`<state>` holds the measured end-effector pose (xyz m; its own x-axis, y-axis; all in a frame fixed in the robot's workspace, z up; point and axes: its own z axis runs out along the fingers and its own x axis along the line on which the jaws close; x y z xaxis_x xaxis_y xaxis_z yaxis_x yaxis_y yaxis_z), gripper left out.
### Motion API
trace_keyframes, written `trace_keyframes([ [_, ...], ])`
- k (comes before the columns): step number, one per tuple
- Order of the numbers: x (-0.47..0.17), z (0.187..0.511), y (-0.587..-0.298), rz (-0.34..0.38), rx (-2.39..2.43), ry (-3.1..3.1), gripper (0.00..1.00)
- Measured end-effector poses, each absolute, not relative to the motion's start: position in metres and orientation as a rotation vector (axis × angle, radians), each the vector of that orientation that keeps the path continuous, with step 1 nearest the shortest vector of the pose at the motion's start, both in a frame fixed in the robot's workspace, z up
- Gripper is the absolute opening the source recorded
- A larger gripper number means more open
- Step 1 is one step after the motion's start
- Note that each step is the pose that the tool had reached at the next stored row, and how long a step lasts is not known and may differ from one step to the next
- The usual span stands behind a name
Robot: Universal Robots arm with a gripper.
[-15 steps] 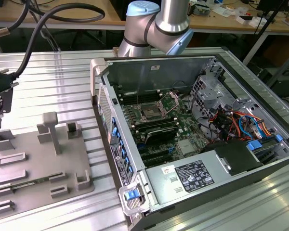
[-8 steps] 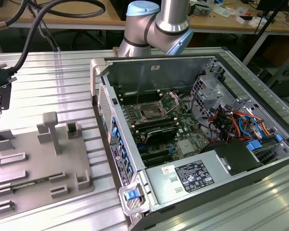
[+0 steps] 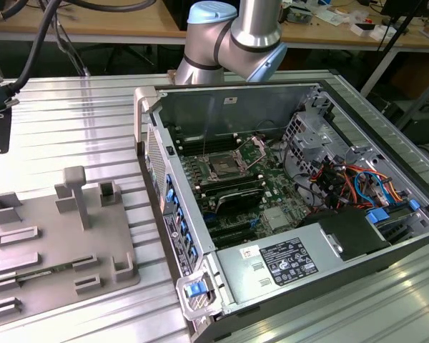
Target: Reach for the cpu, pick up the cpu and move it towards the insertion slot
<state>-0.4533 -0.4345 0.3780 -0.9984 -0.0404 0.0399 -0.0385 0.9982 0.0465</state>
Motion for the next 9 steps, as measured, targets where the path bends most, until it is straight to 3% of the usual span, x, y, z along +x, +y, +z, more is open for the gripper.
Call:
trace_keyframes([
  [9,-0.453,0.39,-0.434,-0.071,0.061,-3.099,0.55],
])
